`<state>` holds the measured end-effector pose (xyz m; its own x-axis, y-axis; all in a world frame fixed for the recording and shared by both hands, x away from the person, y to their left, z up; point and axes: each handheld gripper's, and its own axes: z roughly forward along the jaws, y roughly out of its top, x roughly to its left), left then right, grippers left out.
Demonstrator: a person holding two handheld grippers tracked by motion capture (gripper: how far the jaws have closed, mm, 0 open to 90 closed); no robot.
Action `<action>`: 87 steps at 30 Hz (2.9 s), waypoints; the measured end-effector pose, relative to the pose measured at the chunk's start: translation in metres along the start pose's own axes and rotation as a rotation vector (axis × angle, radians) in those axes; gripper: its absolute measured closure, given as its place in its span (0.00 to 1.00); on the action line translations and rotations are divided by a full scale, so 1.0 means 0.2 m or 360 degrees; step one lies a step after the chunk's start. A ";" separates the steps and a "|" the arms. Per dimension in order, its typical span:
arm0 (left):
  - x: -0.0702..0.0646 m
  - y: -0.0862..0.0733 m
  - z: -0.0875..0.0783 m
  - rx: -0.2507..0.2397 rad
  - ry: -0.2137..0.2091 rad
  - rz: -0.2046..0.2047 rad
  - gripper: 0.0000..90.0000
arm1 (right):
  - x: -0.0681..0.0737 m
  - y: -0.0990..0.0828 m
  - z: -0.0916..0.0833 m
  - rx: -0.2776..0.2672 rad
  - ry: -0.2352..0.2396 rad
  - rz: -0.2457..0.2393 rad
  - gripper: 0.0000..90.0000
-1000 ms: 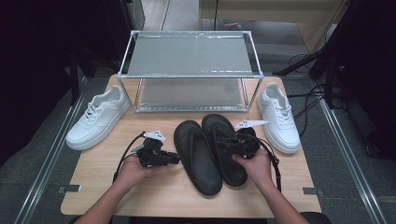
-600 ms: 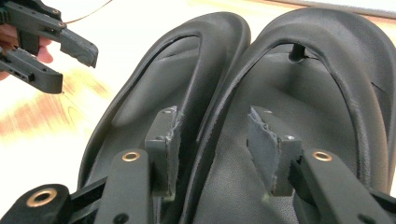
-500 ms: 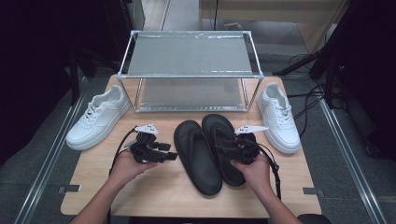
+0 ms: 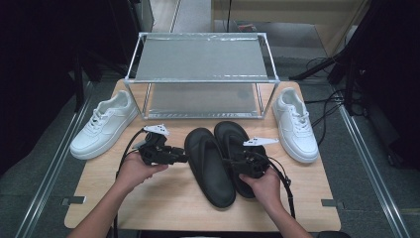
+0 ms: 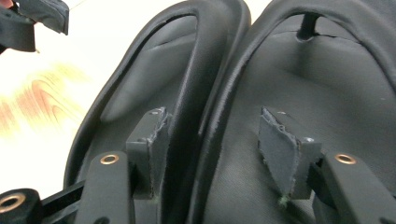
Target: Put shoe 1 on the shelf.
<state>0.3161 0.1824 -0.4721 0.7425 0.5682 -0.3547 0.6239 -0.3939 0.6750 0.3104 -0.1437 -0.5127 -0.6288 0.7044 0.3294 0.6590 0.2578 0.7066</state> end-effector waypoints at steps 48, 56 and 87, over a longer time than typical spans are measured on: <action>0.29 0.91 -0.24 -0.0107 0.0226 0.0161 0.99 | 0.06 0.18 0.08 -0.0015 -0.0037 0.0180 0.85; 0.38 1.02 -0.23 -0.0103 0.0312 0.0144 0.97 | 0.02 0.35 0.14 -0.0066 -0.0038 0.0154 0.85; 0.52 1.03 -0.14 -0.0043 0.0361 0.0103 0.98 | -0.21 0.70 0.66 -0.0231 -0.0316 0.0418 0.84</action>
<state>0.5141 0.1809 -0.3510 0.7050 0.6915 -0.1575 0.5676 -0.4170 0.7099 0.4838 -0.0500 -0.5094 -0.3438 0.8524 0.3939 0.7132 -0.0358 0.7000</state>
